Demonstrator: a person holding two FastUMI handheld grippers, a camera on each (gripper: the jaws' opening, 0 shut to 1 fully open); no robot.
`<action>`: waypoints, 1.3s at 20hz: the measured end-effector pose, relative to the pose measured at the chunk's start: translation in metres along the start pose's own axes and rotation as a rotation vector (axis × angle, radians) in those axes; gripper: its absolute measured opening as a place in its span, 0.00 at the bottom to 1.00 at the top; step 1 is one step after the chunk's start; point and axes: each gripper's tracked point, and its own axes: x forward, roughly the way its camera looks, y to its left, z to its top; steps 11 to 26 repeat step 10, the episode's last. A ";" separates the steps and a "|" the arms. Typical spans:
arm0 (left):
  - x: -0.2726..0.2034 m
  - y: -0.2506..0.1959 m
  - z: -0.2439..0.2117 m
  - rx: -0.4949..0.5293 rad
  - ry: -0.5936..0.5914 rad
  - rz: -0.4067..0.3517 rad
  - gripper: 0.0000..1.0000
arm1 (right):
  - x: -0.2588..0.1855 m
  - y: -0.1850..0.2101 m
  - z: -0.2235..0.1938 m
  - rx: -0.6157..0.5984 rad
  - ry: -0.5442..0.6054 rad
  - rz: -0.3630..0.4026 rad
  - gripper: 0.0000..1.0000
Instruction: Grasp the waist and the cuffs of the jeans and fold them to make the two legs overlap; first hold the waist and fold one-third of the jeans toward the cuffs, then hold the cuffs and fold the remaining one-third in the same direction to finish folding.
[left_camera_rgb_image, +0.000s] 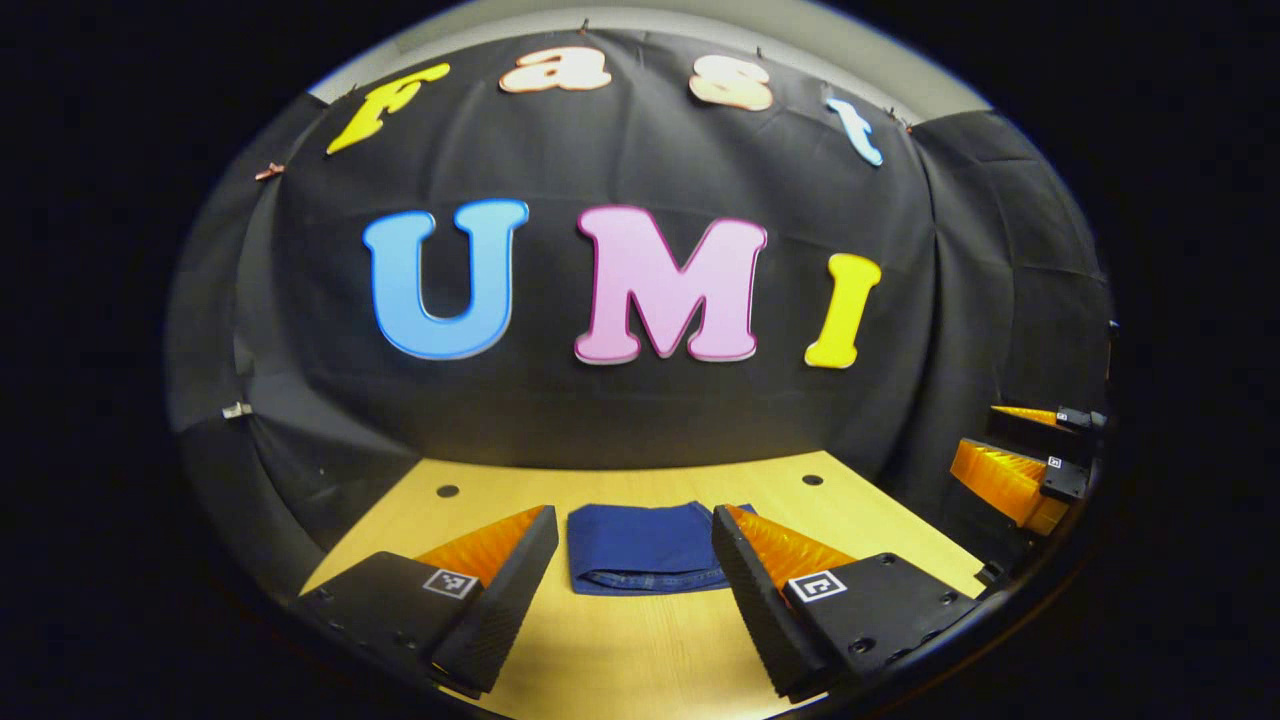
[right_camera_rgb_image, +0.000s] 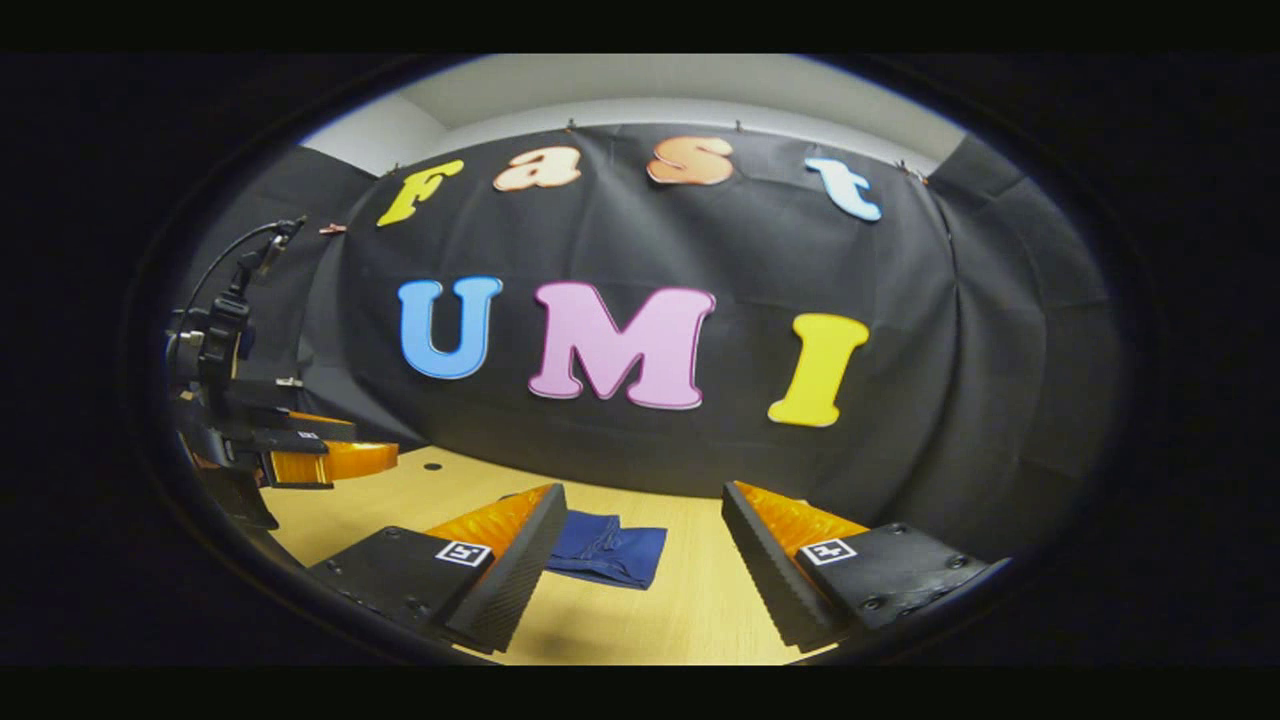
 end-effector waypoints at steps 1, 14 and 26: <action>-0.016 0.003 0.010 0.014 -0.036 -0.004 0.97 | -0.011 0.011 0.010 -0.010 -0.017 -0.001 0.96; -0.085 0.027 0.032 -0.011 -0.114 0.009 0.97 | -0.056 0.059 0.059 0.035 -0.068 0.021 0.95; -0.085 0.027 0.032 -0.011 -0.114 0.009 0.97 | -0.056 0.059 0.059 0.035 -0.068 0.021 0.95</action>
